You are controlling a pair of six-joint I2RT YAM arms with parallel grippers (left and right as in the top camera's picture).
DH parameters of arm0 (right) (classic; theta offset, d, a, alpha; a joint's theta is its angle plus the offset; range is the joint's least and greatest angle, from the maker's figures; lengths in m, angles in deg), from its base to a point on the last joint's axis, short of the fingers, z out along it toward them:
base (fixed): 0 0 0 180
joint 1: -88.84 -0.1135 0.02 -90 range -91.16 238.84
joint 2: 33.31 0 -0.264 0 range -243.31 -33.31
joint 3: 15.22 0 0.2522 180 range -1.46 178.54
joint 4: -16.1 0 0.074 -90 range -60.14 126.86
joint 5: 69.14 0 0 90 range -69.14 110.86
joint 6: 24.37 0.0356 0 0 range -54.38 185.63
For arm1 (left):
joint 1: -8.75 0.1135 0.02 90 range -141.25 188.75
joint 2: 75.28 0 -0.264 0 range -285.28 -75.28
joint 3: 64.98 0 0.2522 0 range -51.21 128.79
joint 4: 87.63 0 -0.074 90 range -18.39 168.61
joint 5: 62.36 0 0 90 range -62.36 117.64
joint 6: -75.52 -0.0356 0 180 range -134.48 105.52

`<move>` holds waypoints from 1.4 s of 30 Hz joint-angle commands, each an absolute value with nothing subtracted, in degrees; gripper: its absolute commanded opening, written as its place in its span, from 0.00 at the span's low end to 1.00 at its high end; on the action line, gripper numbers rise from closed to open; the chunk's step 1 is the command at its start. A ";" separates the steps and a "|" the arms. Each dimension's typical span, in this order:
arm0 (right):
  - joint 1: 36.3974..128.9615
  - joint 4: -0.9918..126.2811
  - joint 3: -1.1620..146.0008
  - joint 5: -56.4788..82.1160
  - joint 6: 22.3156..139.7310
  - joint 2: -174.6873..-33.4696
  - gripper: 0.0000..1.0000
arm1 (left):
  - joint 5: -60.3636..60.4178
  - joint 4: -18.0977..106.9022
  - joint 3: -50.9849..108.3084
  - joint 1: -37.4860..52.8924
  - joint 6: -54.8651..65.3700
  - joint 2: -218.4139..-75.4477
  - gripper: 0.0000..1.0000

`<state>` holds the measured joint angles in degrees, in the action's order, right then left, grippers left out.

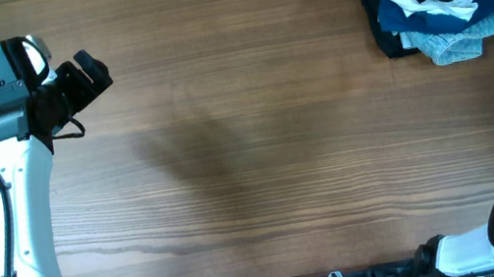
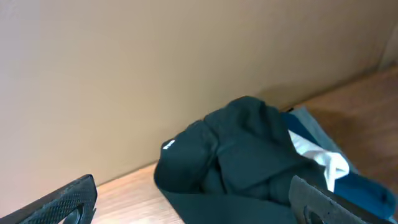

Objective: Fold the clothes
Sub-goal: 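Lower the bundle onto the clothes stack and open the right gripper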

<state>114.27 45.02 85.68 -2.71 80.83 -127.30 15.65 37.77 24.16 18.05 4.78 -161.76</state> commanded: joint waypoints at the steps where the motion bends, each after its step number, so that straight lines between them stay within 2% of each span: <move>1: 109.42 40.30 85.54 10.51 74.01 -131.76 1.00 | 16.11 39.06 23.79 18.25 5.24 -162.42 1.00; 6: 104.72 28.21 85.54 22.03 66.38 -139.69 1.00 | 18.93 39.41 23.79 18.25 5.26 -162.42 1.00; 10: 104.22 23.20 85.54 22.56 65.59 -147.52 1.00 | 20.07 39.36 23.79 18.25 5.29 -162.42 1.00; 16: 104.22 24.12 85.54 22.58 65.44 -160.44 1.00 | 24.22 39.39 23.79 18.25 5.29 -162.42 1.00; 21: 104.22 27.25 85.54 23.21 64.30 -165.00 1.00 | 24.31 39.34 23.79 18.25 5.31 -162.42 1.00; 32: 104.24 28.06 85.54 23.45 64.11 -149.29 1.00 | 24.31 39.34 23.79 18.25 5.31 -162.42 1.00; 42: 104.22 38.35 85.54 21.51 64.30 -128.31 1.00 | 24.31 39.34 23.79 18.25 5.29 -162.42 1.00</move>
